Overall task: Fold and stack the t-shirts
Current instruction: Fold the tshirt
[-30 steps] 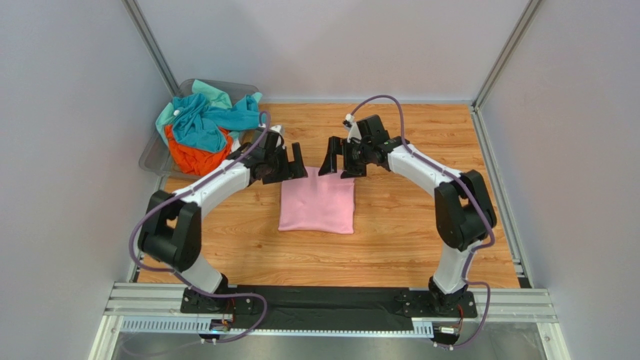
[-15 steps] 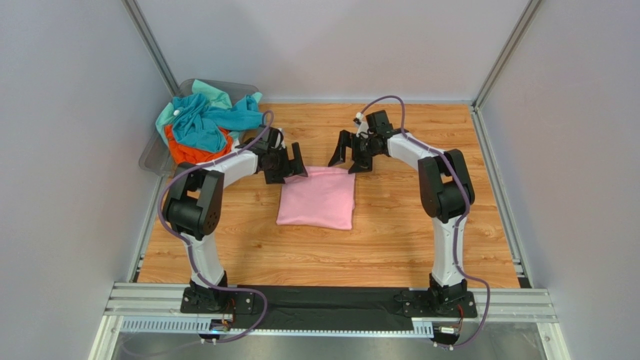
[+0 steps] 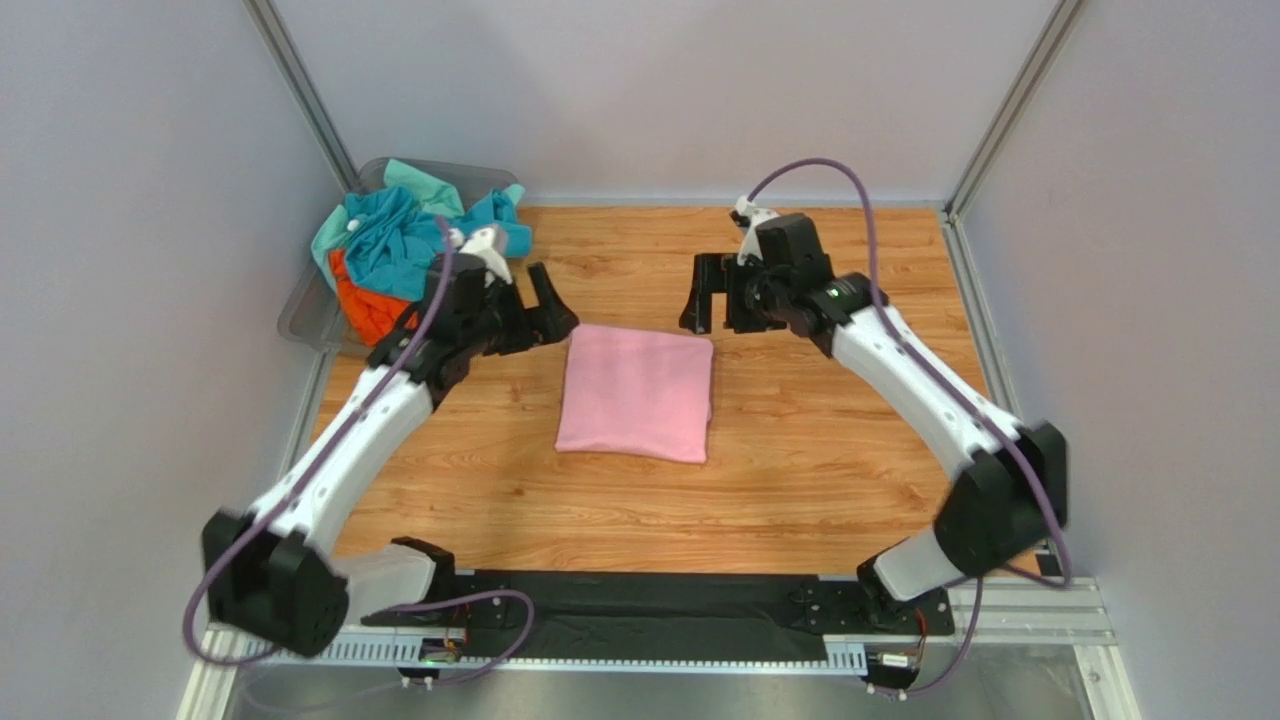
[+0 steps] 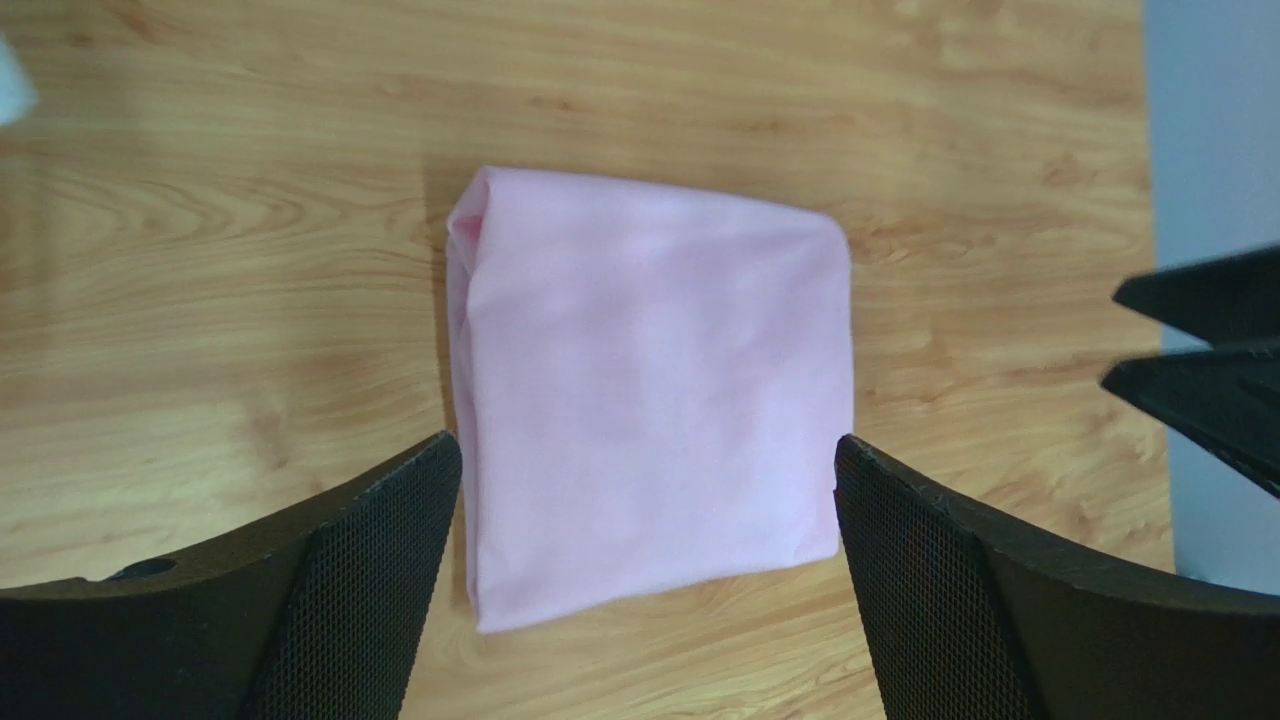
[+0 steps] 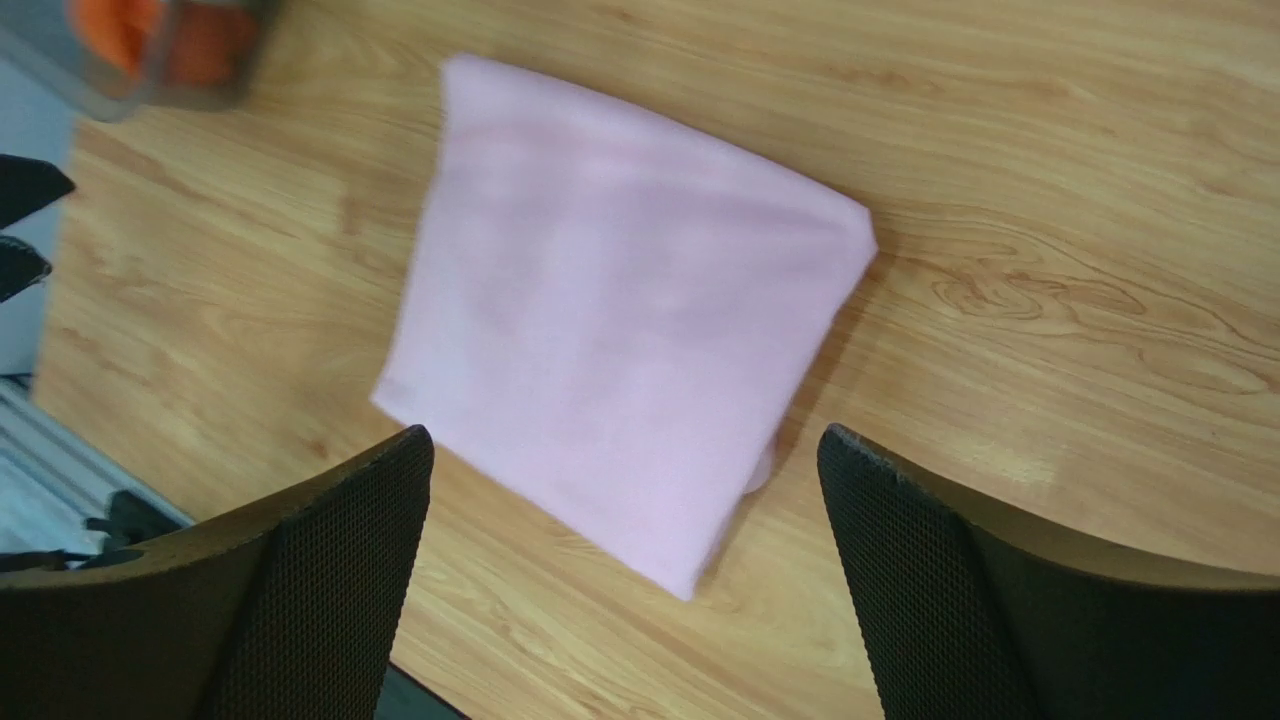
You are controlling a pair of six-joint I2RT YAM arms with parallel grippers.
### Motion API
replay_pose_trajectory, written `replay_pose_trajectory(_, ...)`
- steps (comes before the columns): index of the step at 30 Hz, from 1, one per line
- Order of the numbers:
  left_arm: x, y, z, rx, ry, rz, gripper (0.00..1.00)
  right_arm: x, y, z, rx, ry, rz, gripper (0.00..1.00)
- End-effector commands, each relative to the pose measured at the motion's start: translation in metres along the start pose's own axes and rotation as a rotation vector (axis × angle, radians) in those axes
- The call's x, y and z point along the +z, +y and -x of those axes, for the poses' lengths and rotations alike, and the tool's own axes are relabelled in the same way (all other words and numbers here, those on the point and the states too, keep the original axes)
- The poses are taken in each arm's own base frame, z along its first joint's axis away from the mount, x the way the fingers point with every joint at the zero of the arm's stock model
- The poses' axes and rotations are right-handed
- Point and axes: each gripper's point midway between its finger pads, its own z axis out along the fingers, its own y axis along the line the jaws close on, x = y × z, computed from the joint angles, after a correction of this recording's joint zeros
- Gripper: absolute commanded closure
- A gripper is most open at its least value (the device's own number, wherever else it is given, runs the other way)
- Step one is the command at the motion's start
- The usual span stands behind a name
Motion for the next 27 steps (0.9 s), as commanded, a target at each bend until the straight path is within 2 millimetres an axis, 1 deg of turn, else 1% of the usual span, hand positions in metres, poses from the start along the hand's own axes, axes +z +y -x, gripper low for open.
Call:
replay_pose_trajectory(1, -0.054, 0.029, -0.017, -0.018, -0.078, 0.117, 0.00, -0.032, -0.018, -0.017, 0.065, -0.122, -0.109, 0.00)
replay_pose_trajectory(2, -0.063, 0.036, -0.021, -0.029, -0.104, 0.141, 0.00, -0.038, -0.011, -0.011, 0.115, -0.188, -0.066, 0.00)
replay_pose_trajectory(3, -0.066, 0.044, -0.036, -0.059, -0.093, 0.155, 0.00, -0.029, -0.019, -0.035, 0.152, -0.142, -0.060, 0.00)
replay_pose_trajectory(4, -0.081, 0.044, -0.037, -0.074, -0.130, 0.141, 0.00, -0.026, -0.016, -0.039, 0.168, -0.137, -0.035, 0.00)
replay_pose_trajectory(5, -0.081, 0.051, -0.052, -0.098, -0.113, 0.149, 0.00, -0.023, -0.010, -0.048, 0.184, -0.096, 0.007, 0.00)
replay_pose_trajectory(6, -0.090, 0.050, -0.055, -0.105, -0.137, 0.134, 0.00, -0.019, -0.008, -0.057, 0.189, -0.063, 0.021, 0.00)
replay_pose_trajectory(8, -0.090, 0.059, -0.071, -0.135, -0.112, 0.150, 0.00, -0.006, -0.006, -0.070, 0.204, -0.004, 0.029, 0.00)
replay_pose_trajectory(10, -0.092, 0.063, -0.083, -0.148, -0.096, 0.154, 0.00, 0.008, -0.007, -0.080, 0.216, 0.047, 0.012, 0.00)
replay_pose_trajectory(11, -0.089, 0.068, -0.092, -0.160, -0.076, 0.162, 0.00, 0.012, -0.004, -0.085, 0.210, 0.067, 0.009, 0.00)
replay_pose_trajectory(13, -0.084, 0.072, -0.096, -0.170, -0.075, 0.172, 0.00, 0.022, -0.003, -0.093, 0.203, 0.106, -0.018, 0.00)
replay_pose_trajectory(14, -0.080, 0.076, -0.102, -0.170, -0.062, 0.179, 0.00, 0.025, -0.003, -0.095, 0.201, 0.112, -0.030, 0.00)
replay_pose_trajectory(15, -0.073, 0.075, -0.099, -0.166, -0.063, 0.172, 0.00, 0.028, -0.003, -0.097, 0.190, 0.115, -0.054, 0.00)
replay_pose_trajectory(17, -0.065, 0.074, -0.101, -0.155, -0.037, 0.168, 0.00, 0.033, -0.002, -0.102, 0.184, 0.132, -0.074, 0.00)
replay_pose_trajectory(18, -0.055, 0.075, -0.103, -0.156, -0.007, 0.178, 0.00, 0.035, -0.002, -0.104, 0.179, 0.137, -0.085, 0.00)
replay_pose_trajectory(20, -0.049, 0.075, -0.101, -0.147, 0.020, 0.192, 0.00, 0.039, -0.004, -0.105, 0.186, 0.139, -0.103, 0.00)
replay_pose_trajectory(21, -0.042, 0.075, -0.108, -0.150, 0.071, 0.197, 0.00, 0.041, -0.007, -0.105, 0.184, 0.132, -0.124, 0.00)
replay_pose_trajectory(23, -0.035, 0.075, -0.111, -0.150, 0.094, 0.194, 0.00, 0.048, -0.010, -0.108, 0.187, 0.153, -0.143, 0.00)
replay_pose_trajectory(25, -0.026, 0.073, -0.109, -0.144, 0.086, 0.174, 0.00, 0.052, -0.011, -0.114, 0.187, 0.178, -0.148, 0.00)
replay_pose_trajectory(27, -0.013, 0.070, -0.101, -0.115, 0.050, 0.138, 0.00, 0.054, -0.009, -0.115, 0.186, 0.187, -0.146, 0.00)
